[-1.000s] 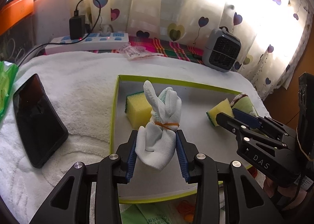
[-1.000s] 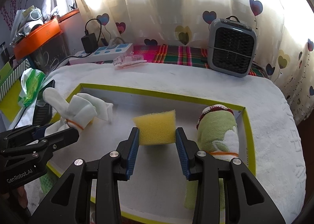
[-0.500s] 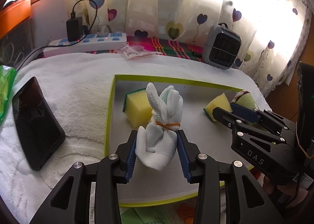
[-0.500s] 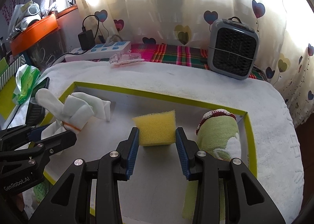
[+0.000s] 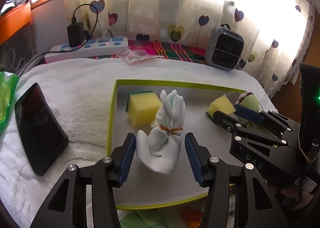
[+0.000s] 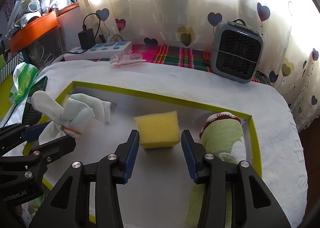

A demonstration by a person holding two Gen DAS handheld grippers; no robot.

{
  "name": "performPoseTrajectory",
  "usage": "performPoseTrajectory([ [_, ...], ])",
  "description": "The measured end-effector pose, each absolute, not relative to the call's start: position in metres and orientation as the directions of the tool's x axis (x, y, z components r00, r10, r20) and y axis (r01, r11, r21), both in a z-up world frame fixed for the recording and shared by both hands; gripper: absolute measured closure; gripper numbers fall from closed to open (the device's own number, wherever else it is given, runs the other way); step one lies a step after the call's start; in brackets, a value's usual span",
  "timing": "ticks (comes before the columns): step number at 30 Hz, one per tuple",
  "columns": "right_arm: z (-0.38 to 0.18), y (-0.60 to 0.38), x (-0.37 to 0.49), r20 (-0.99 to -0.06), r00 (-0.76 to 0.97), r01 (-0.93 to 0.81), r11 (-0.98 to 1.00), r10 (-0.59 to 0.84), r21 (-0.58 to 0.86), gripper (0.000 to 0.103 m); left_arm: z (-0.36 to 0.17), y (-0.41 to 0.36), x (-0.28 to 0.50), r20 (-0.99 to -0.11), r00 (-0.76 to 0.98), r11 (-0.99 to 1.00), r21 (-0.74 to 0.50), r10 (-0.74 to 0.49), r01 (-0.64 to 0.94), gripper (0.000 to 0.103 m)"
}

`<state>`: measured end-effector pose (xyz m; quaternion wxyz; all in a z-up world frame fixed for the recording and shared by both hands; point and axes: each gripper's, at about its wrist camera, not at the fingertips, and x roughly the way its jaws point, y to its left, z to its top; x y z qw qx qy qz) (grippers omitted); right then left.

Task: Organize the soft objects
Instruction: 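Open the left gripper to drop the white bundle while the right releases the sponge in the tray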

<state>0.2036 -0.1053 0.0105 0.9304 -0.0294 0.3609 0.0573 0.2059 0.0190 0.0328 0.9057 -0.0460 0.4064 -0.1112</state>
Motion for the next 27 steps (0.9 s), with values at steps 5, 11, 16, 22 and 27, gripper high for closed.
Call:
performPoseTrajectory([
  [5,0.012,-0.105,0.202,-0.667,0.740,-0.128,0.992,0.088,-0.011,0.053,0.035,0.022,0.204,-0.721,0.650,0.971,-0.184,-0.239,0.154,0.050],
  [11,0.013,-0.106,0.198,-0.663,0.744,-0.123,0.992,0.089,-0.004,0.051,0.035,0.022,0.202,-0.723,0.646,0.969,-0.190,-0.245,0.156,0.050],
  [16,0.015,-0.108,0.193,-0.658,0.747,-0.118,0.993,0.093,0.007,0.051,0.038,0.024,0.196,-0.718,0.650,0.968,-0.199,-0.251,0.154,0.050],
  [22,0.019,-0.109,0.184,-0.650,0.754,-0.113,0.994,0.096,0.016,0.051,0.043,0.023,0.186,-0.709,0.658,0.967,-0.197,-0.255,0.162,0.050],
  [27,0.023,-0.109,0.175,-0.639,0.763,-0.109,0.994,0.097,0.021,0.051,0.047,0.023,0.177,-0.699,0.665,0.965,-0.203,-0.263,0.169,0.050],
])
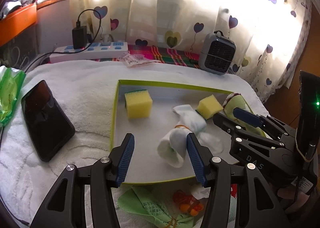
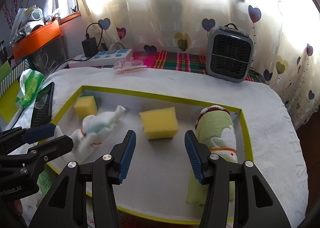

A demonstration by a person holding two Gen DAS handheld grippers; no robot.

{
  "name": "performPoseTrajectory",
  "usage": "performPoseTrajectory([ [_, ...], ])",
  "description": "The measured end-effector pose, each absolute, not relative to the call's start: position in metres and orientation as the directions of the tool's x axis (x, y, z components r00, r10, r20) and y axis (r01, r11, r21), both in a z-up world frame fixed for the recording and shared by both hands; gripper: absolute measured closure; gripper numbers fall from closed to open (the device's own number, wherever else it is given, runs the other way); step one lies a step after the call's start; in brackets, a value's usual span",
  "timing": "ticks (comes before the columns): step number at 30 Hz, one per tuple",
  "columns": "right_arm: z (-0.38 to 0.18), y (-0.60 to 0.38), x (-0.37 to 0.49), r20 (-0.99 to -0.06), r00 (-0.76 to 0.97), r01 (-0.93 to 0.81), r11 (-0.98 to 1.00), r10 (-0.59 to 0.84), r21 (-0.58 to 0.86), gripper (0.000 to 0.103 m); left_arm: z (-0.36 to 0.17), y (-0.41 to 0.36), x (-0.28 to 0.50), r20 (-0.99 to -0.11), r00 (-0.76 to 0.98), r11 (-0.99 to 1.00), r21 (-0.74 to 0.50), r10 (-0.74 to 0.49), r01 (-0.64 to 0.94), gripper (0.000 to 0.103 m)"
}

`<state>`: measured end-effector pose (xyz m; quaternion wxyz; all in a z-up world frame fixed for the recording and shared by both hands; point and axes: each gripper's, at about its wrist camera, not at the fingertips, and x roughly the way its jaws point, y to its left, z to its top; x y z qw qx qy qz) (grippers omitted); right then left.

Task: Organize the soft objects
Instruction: 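Open the left gripper to drop the white bundle while the right releases the sponge in the tray, then move both grippers back from the tray toward the items on the bed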

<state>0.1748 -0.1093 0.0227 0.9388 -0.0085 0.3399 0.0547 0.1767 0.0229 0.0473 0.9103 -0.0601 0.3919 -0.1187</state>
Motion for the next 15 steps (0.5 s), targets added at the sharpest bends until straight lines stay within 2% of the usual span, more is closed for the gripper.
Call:
performPoseTrajectory([
  [15,0.028,-0.105,0.151,-0.628,0.772,-0.099,0.994,0.099,0.035,0.051,0.054,0.032,0.151,-0.694,0.677,0.969,-0.198,-0.246,0.149,0.050],
])
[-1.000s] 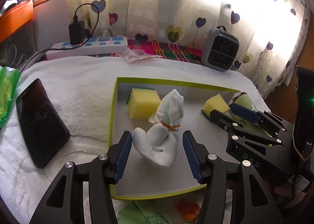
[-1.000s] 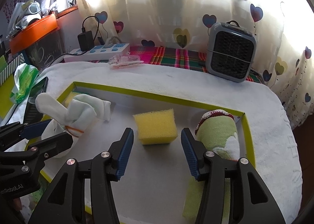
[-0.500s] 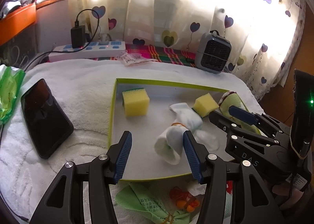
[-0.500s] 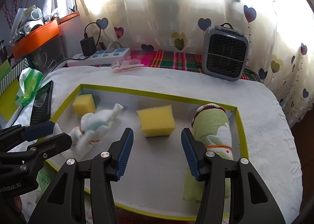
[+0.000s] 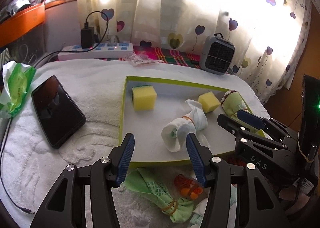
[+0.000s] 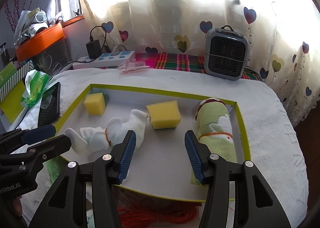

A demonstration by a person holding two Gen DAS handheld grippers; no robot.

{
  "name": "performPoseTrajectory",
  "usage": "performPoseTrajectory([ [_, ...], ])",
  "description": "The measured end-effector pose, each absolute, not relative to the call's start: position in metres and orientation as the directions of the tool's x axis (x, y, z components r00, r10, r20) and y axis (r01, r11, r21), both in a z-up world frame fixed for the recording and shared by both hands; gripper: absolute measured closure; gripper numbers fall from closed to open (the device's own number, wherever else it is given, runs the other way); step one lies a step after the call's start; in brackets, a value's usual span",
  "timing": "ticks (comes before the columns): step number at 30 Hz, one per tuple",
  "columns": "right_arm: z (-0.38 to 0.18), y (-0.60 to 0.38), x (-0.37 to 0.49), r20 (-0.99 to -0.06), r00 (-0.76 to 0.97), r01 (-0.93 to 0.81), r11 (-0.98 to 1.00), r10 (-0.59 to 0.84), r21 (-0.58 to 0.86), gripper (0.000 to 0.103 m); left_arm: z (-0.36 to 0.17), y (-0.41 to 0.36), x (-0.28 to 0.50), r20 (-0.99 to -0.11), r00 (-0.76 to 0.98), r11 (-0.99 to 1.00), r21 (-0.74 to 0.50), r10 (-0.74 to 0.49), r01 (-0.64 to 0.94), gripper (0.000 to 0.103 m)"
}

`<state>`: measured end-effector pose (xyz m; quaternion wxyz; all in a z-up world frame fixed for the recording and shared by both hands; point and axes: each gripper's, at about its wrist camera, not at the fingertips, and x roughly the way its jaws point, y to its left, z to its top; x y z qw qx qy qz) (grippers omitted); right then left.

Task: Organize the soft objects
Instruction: 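Move both grippers back from the tray toward the items on the bed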

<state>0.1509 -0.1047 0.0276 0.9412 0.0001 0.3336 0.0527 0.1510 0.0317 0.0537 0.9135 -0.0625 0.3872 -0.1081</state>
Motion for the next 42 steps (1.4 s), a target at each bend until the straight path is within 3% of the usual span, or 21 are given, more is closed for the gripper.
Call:
performPoseTrajectory([
  [20,0.028,-0.101,0.099,-0.617,0.779,-0.088,0.994,0.111,0.066,0.051,0.054,0.050,0.103,-0.685,0.695,0.975,-0.181,-0.219,0.128,0.050],
  [35,0.019,-0.094,0.046,-0.631,0.763,-0.066,0.988,0.138,0.137,0.051,0.033,0.094,0.081,-0.682,0.664,0.938,-0.336,-0.305,0.086,0.050],
  [42,0.011,-0.083,0.037,-0.644,0.730,-0.092,0.966,0.230,0.242,0.051,0.031,0.101,0.072,-0.679,0.661,0.933,-0.347,-0.320,0.095,0.050],
])
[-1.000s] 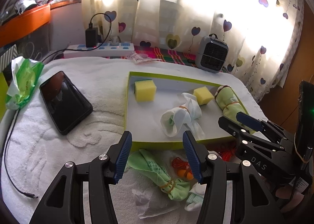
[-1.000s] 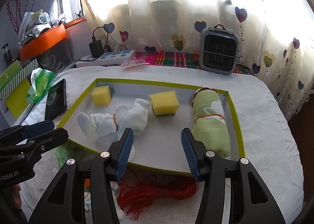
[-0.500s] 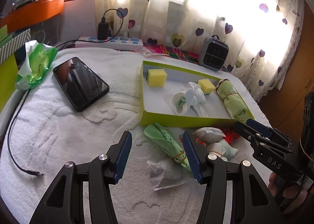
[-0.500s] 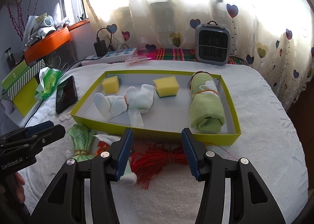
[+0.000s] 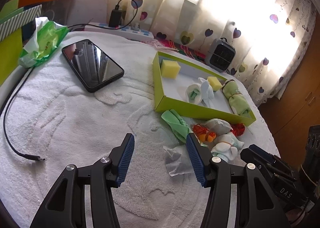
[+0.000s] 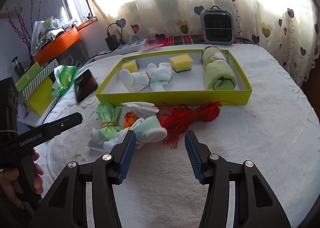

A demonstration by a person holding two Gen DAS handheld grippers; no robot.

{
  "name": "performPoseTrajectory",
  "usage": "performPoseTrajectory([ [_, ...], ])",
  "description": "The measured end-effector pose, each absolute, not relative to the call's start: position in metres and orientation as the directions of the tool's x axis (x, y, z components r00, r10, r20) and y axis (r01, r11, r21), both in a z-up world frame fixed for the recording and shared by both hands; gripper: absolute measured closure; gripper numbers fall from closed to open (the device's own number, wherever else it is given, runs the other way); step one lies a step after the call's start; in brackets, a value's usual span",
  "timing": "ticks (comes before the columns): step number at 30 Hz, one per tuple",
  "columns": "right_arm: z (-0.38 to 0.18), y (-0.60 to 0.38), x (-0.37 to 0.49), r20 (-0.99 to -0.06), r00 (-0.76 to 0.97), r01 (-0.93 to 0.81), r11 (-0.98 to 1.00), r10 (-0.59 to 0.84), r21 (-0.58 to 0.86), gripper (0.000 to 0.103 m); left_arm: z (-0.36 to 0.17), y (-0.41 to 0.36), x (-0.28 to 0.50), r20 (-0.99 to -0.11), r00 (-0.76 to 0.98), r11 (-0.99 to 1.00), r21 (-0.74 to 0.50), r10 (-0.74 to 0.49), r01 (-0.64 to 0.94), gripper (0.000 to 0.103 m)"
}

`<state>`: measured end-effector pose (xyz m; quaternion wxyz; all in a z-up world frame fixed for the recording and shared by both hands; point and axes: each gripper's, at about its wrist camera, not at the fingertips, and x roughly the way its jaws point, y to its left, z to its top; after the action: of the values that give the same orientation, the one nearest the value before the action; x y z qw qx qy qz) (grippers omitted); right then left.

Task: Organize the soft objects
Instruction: 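Move both grippers back from the tray toward the items on the bed, then grasp the white sock bundle with the right gripper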

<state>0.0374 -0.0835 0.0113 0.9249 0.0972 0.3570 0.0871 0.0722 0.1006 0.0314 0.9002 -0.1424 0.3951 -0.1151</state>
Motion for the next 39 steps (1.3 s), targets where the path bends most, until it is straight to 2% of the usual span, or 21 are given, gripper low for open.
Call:
performPoseTrajectory([
  [8,0.003,-0.066,0.038,-0.651,0.697,-0.151,0.949,0.301,0.276,0.051,0.024,0.109,0.070,-0.693,0.653,0.934,-0.352,-0.304,0.061,0.050],
  [15,-0.010,-0.069,0.055,-0.653,0.642,-0.168,0.905,0.401,0.391,0.051,0.020,0.109,0.075,-0.716,0.642,0.943,-0.332,-0.276,0.036,0.050],
  [18,-0.012,-0.071,0.058,-0.642,0.642,-0.151,0.890,0.419,0.430,0.050,0.017,0.107,0.077,-0.727,0.633,0.947,-0.319,-0.265,0.030,0.050],
  [21,-0.017,-0.073,0.063,-0.646,0.624,-0.129,0.874,0.439,0.468,0.045,0.017,0.104,0.077,-0.732,0.629,0.950,-0.310,-0.262,0.035,0.050],
  [34,-0.018,-0.081,0.070,-0.622,0.628,-0.088,0.836,0.468,0.541,0.045,0.019,0.094,0.078,-0.737,0.624,0.954,-0.296,-0.259,0.048,0.050],
  [39,-0.016,-0.086,0.068,-0.627,0.640,-0.078,0.849,0.445,0.523,0.056,0.021,0.085,0.079,-0.740,0.616,0.953,-0.297,-0.269,0.060,0.050],
])
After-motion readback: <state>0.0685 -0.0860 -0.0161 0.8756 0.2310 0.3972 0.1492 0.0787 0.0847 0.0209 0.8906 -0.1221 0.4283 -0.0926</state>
